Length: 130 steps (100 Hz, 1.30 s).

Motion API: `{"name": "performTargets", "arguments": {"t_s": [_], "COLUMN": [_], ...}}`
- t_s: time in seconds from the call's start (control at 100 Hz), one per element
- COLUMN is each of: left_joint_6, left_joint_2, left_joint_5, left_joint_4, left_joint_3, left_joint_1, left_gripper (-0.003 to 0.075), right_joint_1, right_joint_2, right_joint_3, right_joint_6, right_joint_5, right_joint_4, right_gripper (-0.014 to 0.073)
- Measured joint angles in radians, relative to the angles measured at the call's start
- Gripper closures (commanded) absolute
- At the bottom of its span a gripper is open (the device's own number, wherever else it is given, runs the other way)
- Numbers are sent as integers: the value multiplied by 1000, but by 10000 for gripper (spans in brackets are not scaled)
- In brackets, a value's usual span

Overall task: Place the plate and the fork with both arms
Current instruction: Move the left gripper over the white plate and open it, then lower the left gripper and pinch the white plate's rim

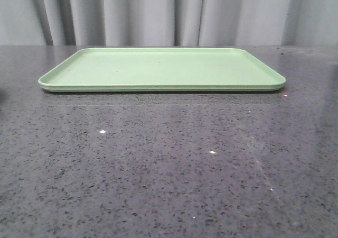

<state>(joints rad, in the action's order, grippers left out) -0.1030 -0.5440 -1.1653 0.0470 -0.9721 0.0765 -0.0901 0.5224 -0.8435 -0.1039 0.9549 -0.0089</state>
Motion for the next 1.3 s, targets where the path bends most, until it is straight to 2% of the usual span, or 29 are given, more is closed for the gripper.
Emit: {"name": "performTargets", "arguments": {"t_s": [0.3,0.64,0.9,1.12,1.3], "left_joint_6": [2,-66,-63,91,148], "left_joint_2": [-81,-248,-396,-499,-612], "left_joint_5": [63,190,311,357,368], "left_joint_4": [140,246,220,31,-17], "left_joint_3": [-4,-4,-4,-4,-4], "left_joint_1": [0,-10,-182,-352,-414], "left_gripper": [258,258,258,258,258], "right_joint_1": [0,0,0,0,0], "right_joint_2": [0,0,0,0,0], "right_joint_3": [0,0,0,0,0], "right_joint_6": [0,0,0,0,0], "right_joint_5": [0,0,0,0,0], "right_joint_4": [0,0,0,0,0], "right_gripper": [268,268,268,268,268]}}
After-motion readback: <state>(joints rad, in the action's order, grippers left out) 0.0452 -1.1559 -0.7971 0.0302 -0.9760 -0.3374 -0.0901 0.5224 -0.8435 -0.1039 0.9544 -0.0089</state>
